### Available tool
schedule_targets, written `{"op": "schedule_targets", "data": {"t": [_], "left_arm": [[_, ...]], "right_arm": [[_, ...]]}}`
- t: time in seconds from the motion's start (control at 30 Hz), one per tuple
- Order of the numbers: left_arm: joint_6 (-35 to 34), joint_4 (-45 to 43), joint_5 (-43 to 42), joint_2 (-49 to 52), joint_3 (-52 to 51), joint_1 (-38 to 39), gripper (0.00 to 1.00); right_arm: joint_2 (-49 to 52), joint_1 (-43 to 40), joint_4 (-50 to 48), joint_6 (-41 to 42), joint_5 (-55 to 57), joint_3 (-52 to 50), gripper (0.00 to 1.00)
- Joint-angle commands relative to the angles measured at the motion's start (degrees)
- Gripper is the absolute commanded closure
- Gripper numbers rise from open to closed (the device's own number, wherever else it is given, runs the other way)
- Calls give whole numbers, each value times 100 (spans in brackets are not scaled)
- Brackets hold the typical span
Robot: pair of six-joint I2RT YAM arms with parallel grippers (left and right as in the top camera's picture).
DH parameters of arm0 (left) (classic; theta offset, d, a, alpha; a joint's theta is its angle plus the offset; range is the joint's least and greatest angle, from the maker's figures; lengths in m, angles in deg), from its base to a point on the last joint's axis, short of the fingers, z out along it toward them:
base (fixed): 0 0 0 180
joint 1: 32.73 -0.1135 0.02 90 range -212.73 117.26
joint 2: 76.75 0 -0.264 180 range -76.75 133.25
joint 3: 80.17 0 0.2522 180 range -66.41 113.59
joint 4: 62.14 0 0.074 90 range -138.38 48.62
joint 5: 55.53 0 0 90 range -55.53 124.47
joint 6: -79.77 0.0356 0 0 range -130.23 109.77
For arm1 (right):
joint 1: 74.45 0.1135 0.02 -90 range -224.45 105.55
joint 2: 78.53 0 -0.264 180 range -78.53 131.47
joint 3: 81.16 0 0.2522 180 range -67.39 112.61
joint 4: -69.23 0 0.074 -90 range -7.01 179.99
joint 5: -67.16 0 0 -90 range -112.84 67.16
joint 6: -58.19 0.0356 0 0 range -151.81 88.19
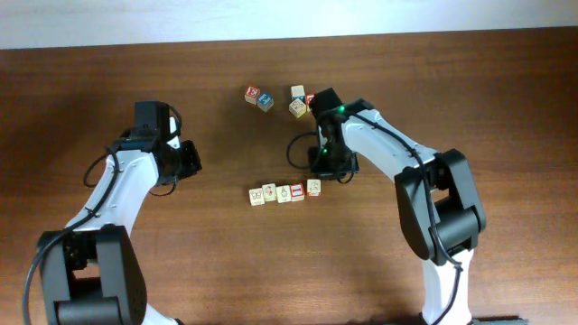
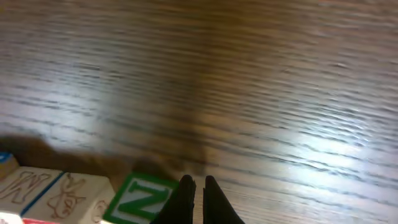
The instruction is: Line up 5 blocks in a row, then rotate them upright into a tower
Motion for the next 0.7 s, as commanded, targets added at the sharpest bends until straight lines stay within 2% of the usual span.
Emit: {"op": "schedule_targets", "data": {"t": [0.0, 0.23, 0.37, 0.47, 0.67], "left_arm": [[-55, -7, -68, 31, 55, 2, 82], [-55, -4, -68, 31, 55, 2, 82], [-55, 7, -68, 31, 55, 2, 82], [-57, 13, -68, 31, 55, 2, 82], [-55, 24, -68, 33, 55, 2, 83]], "right_arm": [[31, 61, -46, -387, -284, -26, 92], [31, 68, 44, -271, -555, -26, 92], [31, 74, 166, 962, -555, -31, 92], [31, 179, 164, 1292, -553, -31, 90], [28, 365, 129, 1244, -472, -13, 87]]}}
